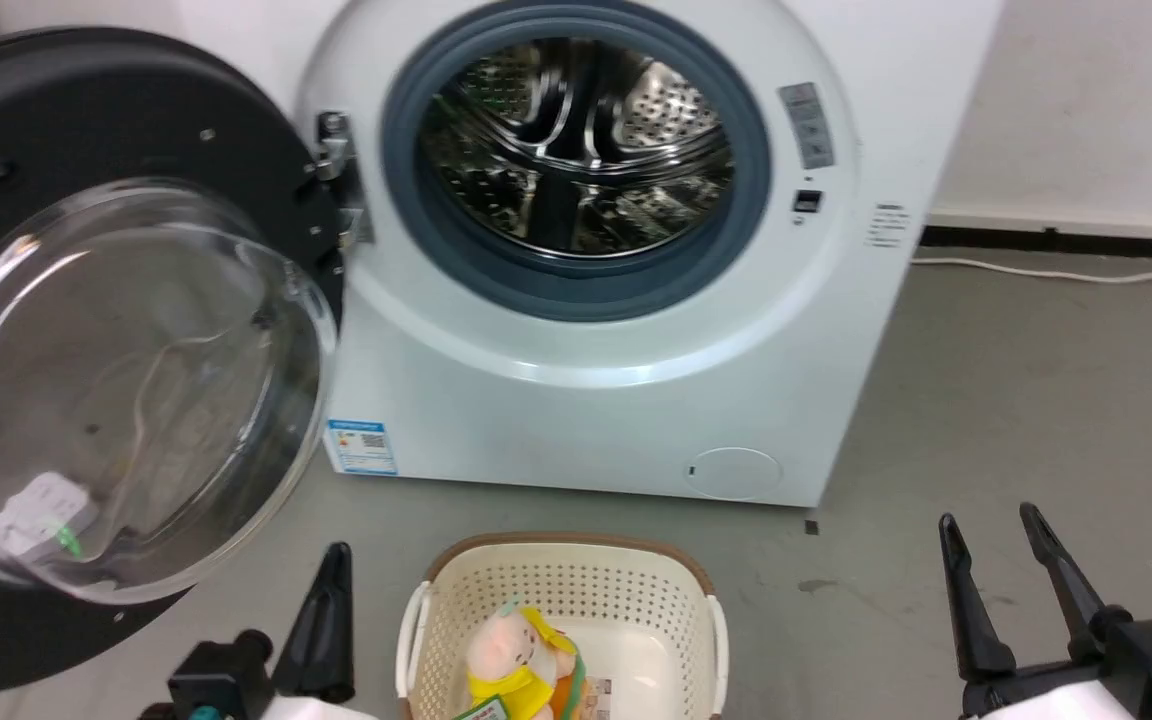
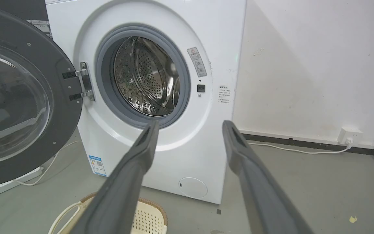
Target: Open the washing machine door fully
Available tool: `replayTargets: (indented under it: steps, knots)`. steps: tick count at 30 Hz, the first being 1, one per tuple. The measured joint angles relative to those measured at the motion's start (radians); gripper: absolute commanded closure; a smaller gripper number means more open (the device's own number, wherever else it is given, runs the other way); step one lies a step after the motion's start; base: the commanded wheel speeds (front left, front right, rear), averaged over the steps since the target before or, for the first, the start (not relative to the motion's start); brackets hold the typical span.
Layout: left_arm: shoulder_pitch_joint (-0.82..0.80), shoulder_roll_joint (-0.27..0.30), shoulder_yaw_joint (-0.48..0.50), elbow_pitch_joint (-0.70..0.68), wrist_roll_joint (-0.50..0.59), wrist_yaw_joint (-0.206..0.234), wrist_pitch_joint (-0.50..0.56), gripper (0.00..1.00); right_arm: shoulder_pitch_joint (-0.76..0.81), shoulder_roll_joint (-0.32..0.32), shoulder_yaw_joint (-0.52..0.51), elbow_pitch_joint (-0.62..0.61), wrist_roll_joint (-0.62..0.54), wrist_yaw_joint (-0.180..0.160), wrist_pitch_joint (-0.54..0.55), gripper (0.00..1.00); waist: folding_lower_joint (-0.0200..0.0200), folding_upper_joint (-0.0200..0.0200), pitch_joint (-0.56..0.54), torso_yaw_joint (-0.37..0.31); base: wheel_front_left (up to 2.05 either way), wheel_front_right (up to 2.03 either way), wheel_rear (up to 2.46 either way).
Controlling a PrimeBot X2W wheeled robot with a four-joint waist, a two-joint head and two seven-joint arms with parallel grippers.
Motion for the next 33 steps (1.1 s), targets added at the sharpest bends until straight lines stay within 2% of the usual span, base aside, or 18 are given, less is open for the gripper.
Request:
replayTargets:
  steps: [5, 6, 7, 8, 15, 33]
  knots:
    - [0.011, -0.022, -0.012, 0.009, 0.035, 0.0, -0.007, 1.0, 0.018, 0.001, 0.003, -0.003, 0.001, 0.0, 0.0, 0.0, 0.0001, -0.0001, 0.008, -0.031, 0.0, 0.0, 0.0]
    - [0.011, -0.024, -0.014, 0.013, 0.047, 0.0, -0.007, 0.95, 0.019, 0.001, 0.004, -0.003, 0.002, 0.0, 0.0, 0.0, 0.0002, 0.0, 0.01, -0.033, 0.0, 0.0, 0.0]
    - [0.013, -0.025, -0.016, 0.018, 0.056, 0.0, -0.007, 0.56, 0.02, 0.001, 0.007, -0.003, 0.002, 0.0, 0.0, 0.0, 0.0002, 0.0, 0.012, -0.035, 0.0, 0.0, 0.0]
    - [0.016, -0.028, -0.014, 0.021, 0.062, 0.0, -0.007, 0.0, 0.021, 0.001, 0.011, -0.002, 0.003, 0.0, 0.0, 0.0, 0.0002, 0.0, 0.013, -0.036, 0.0, 0.0, 0.0]
    - [0.024, -0.036, -0.019, 0.046, 0.131, 0.007, -0.007, 0.0, 0.022, 0.002, 0.034, 0.023, 0.015, 0.0, 0.0, 0.0, 0.0001, 0.0, 0.009, -0.029, 0.0, 0.0, 0.0]
    - [0.023, -0.06, -0.007, 0.092, 0.115, -0.016, -0.007, 0.0, 0.022, 0.002, 0.021, 0.065, 0.019, 0.0, 0.0, 0.0, 0.0001, -0.0001, 0.01, -0.022, 0.0, 0.0, 0.0]
